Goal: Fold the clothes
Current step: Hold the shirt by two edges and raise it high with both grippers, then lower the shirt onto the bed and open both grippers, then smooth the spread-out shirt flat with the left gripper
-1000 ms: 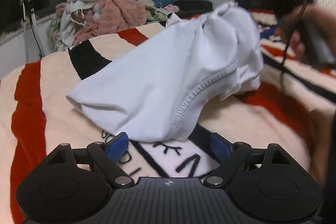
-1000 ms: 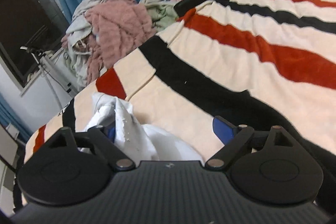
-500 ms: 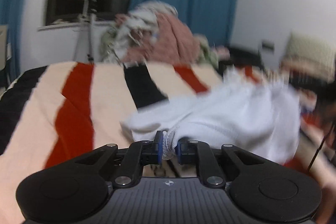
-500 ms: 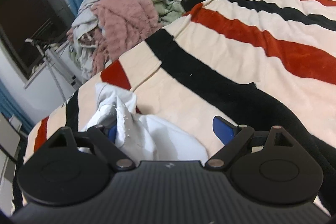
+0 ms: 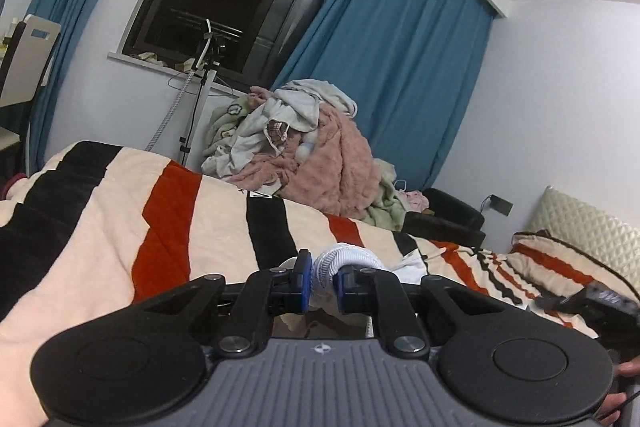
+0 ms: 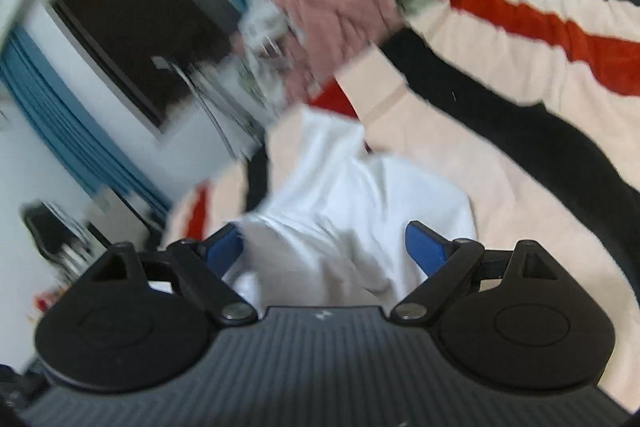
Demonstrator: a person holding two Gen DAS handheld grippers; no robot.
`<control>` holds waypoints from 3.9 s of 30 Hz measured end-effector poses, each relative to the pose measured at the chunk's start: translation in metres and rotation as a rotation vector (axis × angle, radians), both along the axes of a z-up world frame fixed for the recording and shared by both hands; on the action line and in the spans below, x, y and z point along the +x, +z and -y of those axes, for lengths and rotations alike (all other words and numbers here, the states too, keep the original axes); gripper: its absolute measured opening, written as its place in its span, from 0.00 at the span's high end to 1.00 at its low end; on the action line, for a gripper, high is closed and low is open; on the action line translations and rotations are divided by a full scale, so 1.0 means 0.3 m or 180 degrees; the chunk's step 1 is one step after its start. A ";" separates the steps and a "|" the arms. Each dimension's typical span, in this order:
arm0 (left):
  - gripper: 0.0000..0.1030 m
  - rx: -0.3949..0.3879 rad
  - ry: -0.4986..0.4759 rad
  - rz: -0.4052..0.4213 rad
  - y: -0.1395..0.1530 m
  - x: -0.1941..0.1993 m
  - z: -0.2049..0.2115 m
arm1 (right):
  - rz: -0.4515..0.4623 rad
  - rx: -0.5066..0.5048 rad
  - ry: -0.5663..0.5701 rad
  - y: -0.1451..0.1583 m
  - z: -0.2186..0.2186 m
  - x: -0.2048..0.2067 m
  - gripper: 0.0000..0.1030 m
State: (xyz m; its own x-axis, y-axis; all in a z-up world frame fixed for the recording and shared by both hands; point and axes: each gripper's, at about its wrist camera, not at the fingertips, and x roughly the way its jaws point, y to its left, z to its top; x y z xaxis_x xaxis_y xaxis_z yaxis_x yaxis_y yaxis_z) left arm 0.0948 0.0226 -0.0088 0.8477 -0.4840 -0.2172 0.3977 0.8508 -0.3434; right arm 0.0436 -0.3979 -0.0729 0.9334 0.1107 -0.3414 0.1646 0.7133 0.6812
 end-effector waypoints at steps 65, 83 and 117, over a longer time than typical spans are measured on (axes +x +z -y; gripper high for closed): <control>0.90 -0.0022 0.0713 0.1517 1.171 -0.213 0.018 | 0.2156 -0.1976 0.0332 1.369 -0.291 -0.185 0.96; 0.88 0.0666 0.0720 -0.0600 -0.163 1.510 0.205 | 0.0189 -0.2037 0.0384 0.250 -0.334 1.474 0.95; 0.05 0.1282 0.0542 -0.0070 0.152 0.175 0.125 | 0.0351 -0.1885 0.0831 0.311 -0.557 0.372 0.22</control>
State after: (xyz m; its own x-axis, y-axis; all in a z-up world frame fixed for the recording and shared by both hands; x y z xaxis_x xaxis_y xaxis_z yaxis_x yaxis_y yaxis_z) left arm 0.1473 -0.0151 0.0369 0.9012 -0.2106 -0.3789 0.2365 0.9714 0.0223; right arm 0.1552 -0.2306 0.0205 0.9343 0.1611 -0.3181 -0.1131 0.9800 0.1639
